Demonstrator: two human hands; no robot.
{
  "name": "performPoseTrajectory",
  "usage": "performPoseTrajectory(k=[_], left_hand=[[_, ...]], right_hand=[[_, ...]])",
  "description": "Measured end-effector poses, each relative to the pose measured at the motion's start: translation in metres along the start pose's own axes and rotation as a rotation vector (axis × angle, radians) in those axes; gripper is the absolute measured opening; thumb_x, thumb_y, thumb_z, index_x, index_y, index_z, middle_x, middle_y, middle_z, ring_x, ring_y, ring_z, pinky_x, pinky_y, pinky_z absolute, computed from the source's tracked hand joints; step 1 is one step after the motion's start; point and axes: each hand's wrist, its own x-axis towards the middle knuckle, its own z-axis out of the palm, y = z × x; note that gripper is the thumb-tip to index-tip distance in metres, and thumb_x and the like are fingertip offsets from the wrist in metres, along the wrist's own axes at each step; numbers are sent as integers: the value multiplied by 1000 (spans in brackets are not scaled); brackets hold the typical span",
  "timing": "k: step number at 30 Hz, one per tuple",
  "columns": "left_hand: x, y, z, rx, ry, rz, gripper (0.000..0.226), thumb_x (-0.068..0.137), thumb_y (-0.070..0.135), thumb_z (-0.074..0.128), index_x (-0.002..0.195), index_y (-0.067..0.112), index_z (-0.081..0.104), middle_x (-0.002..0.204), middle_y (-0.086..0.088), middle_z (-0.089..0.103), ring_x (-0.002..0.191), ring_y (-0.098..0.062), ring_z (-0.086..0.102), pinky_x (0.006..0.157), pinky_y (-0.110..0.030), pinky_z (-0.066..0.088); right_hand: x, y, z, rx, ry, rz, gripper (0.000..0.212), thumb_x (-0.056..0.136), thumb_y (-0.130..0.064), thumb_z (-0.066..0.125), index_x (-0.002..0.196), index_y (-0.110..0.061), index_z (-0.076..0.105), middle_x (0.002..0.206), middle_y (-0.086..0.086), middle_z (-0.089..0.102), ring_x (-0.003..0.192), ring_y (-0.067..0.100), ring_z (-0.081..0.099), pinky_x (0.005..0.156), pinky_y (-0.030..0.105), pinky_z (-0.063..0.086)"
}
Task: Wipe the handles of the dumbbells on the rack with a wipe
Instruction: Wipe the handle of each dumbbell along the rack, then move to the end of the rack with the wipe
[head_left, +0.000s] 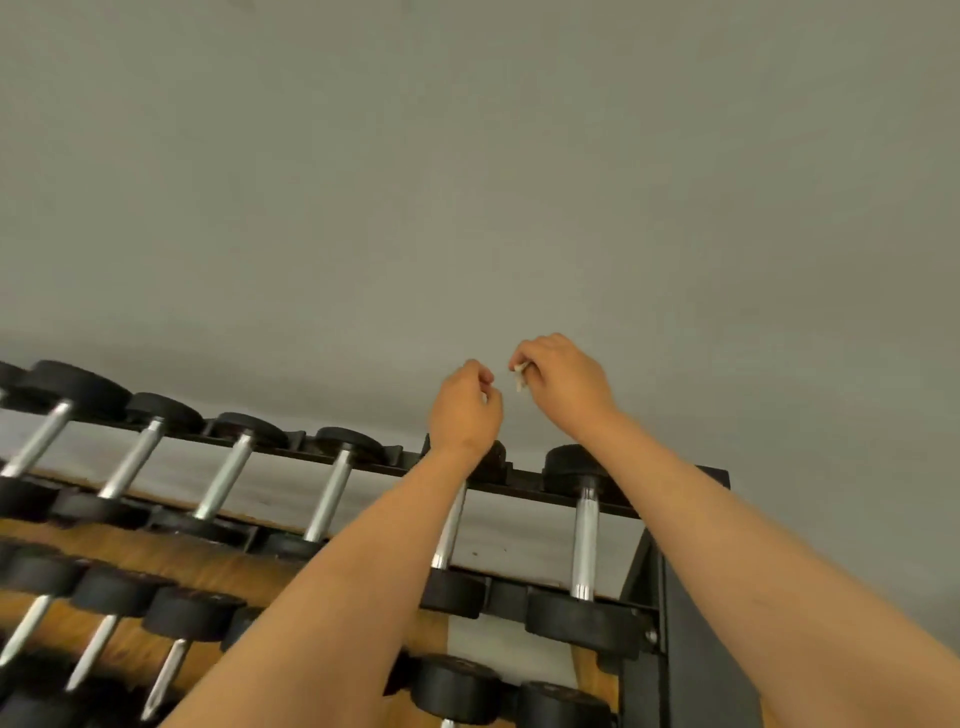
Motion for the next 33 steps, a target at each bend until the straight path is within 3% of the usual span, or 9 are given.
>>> performPoseTrajectory(k=[9,18,27,33], left_hand=[[19,20,-125,348,178,175,21,96,16,46,114,12,55,109,-5,60,99,-21,55,75,-33,46],[-17,-5,-226,643,153,262,27,96,13,42,121,11,51,114,-6,58,100,-24,53,74,-35,46],[-95,-103,-359,696,241,114,24,96,14,43,119,11,51,110,-5,58,95,-23,54,67,-29,37],[-183,-187,-461,693,304,-103,14,94,15,45,107,13,51,99,-3,55,87,-22,54,67,-35,44]], right_hand=[[46,-96,-39,26,60,-131,26,96,-10,41,102,-18,65,104,-5,65,105,13,51,75,36,49],[60,-194,-39,30,34,-225,26,95,-10,42,104,-18,65,104,-4,64,106,14,50,76,36,49],[43,-357,28,151,-26,-369,24,96,-10,43,98,-18,65,99,-4,63,101,13,51,74,35,49],[9,-496,106,282,-158,-476,19,96,-13,46,98,-16,64,102,1,61,95,19,54,72,33,47]])
